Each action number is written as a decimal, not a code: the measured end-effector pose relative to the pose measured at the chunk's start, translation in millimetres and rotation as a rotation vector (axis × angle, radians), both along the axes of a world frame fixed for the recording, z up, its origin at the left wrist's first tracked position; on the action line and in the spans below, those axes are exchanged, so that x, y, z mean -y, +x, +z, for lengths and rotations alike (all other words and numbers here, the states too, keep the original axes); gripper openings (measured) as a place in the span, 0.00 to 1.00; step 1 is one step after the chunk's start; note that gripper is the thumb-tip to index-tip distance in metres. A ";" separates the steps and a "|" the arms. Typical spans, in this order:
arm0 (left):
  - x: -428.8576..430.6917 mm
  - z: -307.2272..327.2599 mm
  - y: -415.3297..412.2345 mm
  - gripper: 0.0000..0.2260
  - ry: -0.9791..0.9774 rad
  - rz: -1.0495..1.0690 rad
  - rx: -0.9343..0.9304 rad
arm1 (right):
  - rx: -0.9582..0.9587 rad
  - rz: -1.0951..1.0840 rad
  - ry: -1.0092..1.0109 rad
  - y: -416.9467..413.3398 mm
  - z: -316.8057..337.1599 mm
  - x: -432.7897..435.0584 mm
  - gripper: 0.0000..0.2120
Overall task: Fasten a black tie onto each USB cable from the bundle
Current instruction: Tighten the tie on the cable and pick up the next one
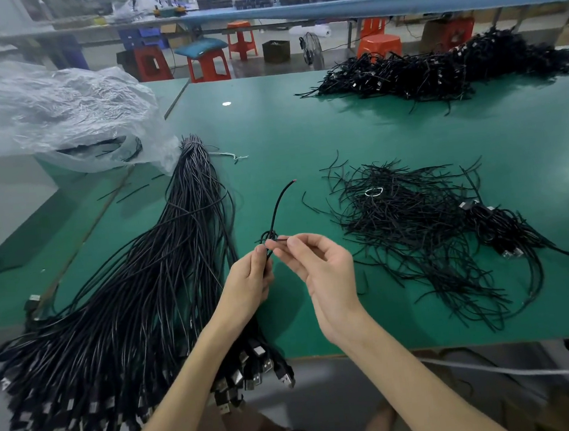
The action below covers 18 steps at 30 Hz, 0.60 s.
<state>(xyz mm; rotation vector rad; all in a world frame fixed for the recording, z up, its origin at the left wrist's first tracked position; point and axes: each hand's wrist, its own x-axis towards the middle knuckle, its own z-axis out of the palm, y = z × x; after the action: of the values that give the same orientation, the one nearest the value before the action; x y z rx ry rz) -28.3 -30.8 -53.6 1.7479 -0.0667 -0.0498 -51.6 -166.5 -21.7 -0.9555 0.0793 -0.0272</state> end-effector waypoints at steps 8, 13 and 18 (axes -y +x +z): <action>-0.3 -1.6 -1.5 0.19 -0.003 0.000 0.004 | -0.064 -0.085 -0.149 1.5 -20.2 -6.7 0.04; -0.5 -0.2 -2.7 0.21 -0.001 0.015 -0.009 | -0.059 -0.066 -0.270 0.3 -26.2 -5.9 0.03; -0.1 2.5 -2.8 0.21 -0.008 0.002 -0.030 | -0.109 0.009 -0.297 1.9 -27.5 2.1 0.04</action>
<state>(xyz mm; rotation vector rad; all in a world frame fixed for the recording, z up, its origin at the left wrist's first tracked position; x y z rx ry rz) -31.1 -30.7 -51.0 1.7392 -0.0434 -0.0743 -49.7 -168.6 -49.2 -1.2537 0.1757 0.0219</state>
